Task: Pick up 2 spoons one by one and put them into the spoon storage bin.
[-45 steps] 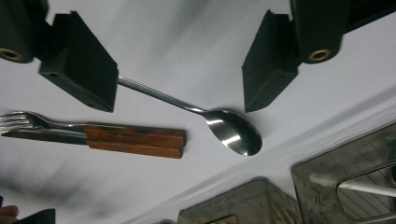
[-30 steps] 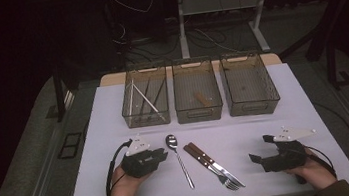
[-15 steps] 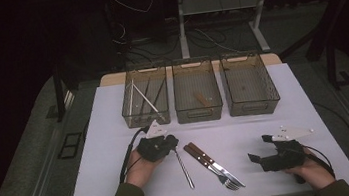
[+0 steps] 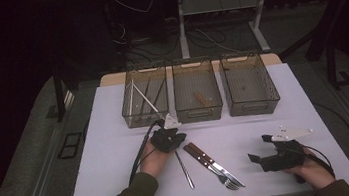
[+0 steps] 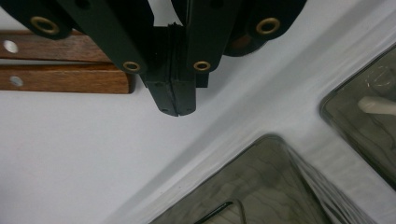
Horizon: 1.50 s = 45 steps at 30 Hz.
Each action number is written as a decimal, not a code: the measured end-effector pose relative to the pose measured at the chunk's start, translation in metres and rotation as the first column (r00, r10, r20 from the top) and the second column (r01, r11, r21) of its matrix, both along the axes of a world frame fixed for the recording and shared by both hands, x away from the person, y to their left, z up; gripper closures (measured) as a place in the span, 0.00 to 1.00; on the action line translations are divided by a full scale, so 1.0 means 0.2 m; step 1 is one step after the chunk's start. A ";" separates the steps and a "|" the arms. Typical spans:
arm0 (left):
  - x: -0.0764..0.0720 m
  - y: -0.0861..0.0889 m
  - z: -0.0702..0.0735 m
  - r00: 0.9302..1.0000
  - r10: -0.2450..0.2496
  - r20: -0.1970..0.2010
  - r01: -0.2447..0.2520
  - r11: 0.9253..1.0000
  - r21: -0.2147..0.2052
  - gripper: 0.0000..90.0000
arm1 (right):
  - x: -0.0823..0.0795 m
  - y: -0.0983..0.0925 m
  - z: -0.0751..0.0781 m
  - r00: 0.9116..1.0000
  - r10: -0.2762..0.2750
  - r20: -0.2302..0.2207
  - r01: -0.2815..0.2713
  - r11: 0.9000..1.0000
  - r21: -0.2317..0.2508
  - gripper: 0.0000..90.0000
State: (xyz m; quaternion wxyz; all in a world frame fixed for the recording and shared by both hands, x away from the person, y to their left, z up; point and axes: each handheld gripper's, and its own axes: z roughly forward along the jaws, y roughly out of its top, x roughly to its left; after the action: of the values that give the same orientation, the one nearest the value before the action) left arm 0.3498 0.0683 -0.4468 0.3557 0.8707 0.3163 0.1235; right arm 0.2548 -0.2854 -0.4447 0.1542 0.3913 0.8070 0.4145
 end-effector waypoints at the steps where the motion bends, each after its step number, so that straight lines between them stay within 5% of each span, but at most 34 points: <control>1: 0.00 0.00 0.00 1.000 0.001 -0.001 -0.001 1.000 0.004 0.99 | 0.00 0.00 0.00 1.000 -0.001 0.001 0.001 1.000 -0.001 0.16; 17: 0.00 0.09 0.01 0.999 0.047 -0.001 -0.046 0.998 0.040 0.99 | 0.00 0.00 0.00 1.000 -0.001 0.007 0.001 1.000 0.001 0.16; 45: -0.10 0.20 0.03 0.999 0.028 -0.038 -0.025 0.997 0.069 0.99 | 0.00 0.00 0.01 1.000 -0.003 0.006 0.003 1.000 0.000 0.16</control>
State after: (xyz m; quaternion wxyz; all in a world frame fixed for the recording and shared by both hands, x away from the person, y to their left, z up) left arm 0.3289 0.1078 -0.4411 0.3178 0.8804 0.3302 0.1221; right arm 0.2545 -0.2864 -0.4434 0.1571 0.3912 0.8062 0.4152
